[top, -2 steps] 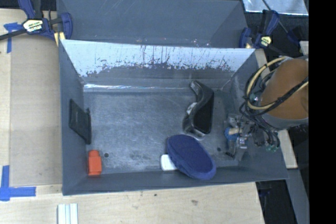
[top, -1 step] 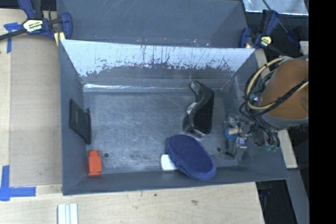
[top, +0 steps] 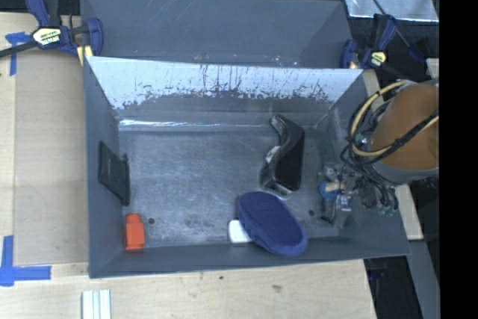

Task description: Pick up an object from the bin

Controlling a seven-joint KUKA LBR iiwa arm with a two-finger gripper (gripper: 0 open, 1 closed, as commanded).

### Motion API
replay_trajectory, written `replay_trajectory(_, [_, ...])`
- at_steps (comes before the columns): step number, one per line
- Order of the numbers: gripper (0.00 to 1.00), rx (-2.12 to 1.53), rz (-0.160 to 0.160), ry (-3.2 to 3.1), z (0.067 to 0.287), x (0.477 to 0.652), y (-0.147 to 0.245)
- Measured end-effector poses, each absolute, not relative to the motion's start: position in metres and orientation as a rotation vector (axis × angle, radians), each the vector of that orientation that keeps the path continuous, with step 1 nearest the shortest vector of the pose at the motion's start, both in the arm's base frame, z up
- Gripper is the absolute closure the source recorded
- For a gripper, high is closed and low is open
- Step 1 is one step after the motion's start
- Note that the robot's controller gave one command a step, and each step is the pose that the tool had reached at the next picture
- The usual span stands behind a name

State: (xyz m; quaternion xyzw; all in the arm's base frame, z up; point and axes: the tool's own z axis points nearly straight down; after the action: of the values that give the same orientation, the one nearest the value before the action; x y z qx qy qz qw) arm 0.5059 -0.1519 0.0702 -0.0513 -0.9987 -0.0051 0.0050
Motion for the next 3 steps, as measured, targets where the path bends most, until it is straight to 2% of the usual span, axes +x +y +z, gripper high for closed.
replay_trajectory(3, [1.00,-0.159,-0.016,-3.128,0.0703,0.5059,-0.1518])
